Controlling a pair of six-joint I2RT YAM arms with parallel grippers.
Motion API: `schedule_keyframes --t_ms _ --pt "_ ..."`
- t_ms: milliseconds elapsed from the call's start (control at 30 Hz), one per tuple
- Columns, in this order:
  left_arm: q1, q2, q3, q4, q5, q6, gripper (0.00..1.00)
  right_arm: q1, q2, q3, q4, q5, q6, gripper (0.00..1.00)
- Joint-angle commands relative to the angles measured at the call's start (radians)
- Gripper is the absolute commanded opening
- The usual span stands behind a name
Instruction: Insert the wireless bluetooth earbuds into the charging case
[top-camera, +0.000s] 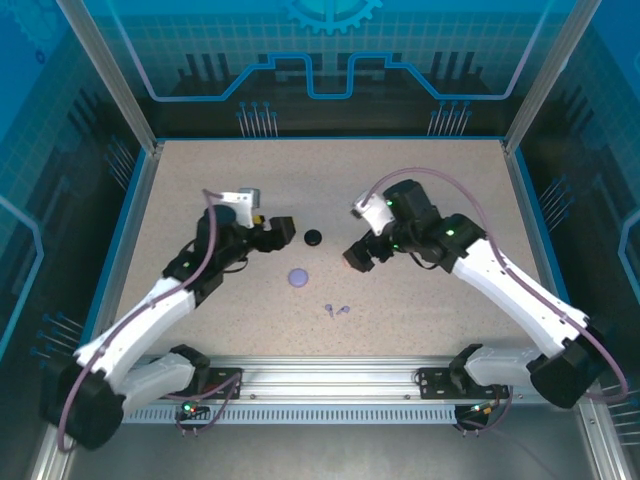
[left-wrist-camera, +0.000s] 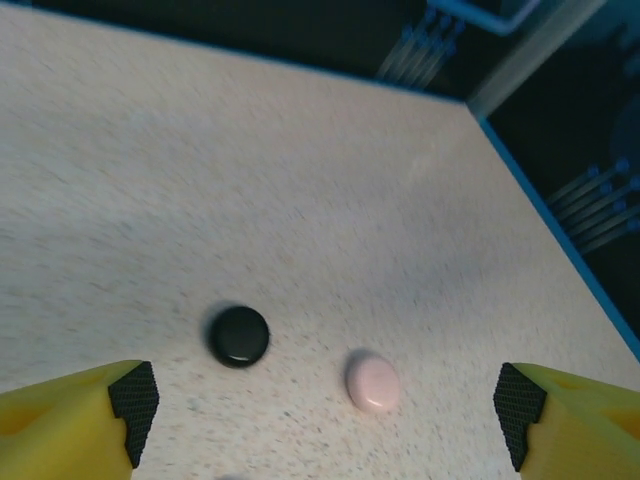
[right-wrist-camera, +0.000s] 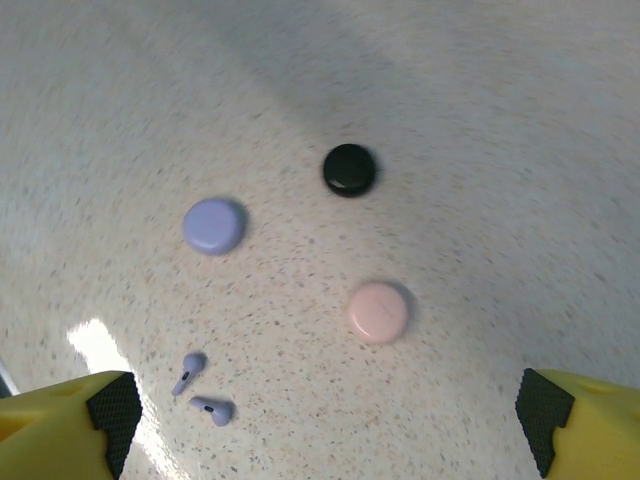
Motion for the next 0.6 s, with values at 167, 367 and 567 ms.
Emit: schedule_keyframes --t_ms 167,367,567 --pt "0.081 -0.327 -0.119 -0.052 -0.159 -0.053 0.99 0.149 0.227 0.091 0.024 -0.074 -0.478 1.0" --pt "0.084 -0.452 -0.112 -0.101 -0.22 -0.064 0.99 0.219 0.427 0.192 0.0 -0.03 -0.602 1.0" --pt "0.087 -0.504 -0.092 -0.148 -0.249 -0.058 0.99 0.247 0.6 0.298 -0.02 -0.021 -0.621 0.99"
